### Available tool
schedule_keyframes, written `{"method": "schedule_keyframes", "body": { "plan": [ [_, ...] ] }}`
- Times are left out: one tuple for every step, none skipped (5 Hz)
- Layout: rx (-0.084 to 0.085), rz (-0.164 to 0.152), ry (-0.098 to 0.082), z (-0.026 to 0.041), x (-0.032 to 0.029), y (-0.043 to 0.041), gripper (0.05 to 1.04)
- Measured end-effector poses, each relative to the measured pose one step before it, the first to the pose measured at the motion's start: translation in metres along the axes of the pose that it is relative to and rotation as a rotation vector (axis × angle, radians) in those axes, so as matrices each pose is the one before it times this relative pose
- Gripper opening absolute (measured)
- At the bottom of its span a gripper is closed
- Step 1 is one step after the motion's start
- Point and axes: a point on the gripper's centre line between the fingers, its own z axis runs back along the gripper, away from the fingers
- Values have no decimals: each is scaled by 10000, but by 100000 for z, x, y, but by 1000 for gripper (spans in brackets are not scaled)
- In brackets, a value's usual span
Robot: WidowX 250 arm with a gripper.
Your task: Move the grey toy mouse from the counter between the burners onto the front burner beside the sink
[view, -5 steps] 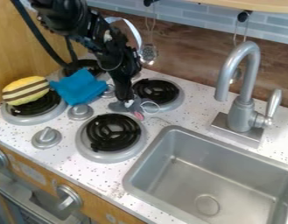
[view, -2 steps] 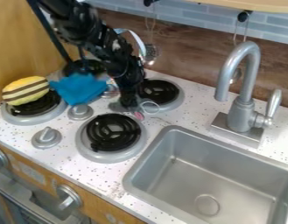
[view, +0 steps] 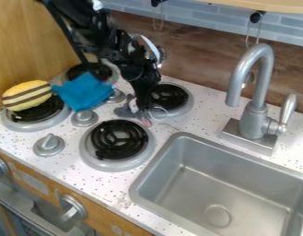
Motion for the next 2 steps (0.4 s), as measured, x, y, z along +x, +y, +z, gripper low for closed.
{"method": "schedule_keyframes", "body": {
  "plan": [
    [-196, -101, 589, -387, -836, -87, 1001],
    [-309, -143, 665, 43, -1056, -482, 1001]
  ]
}}
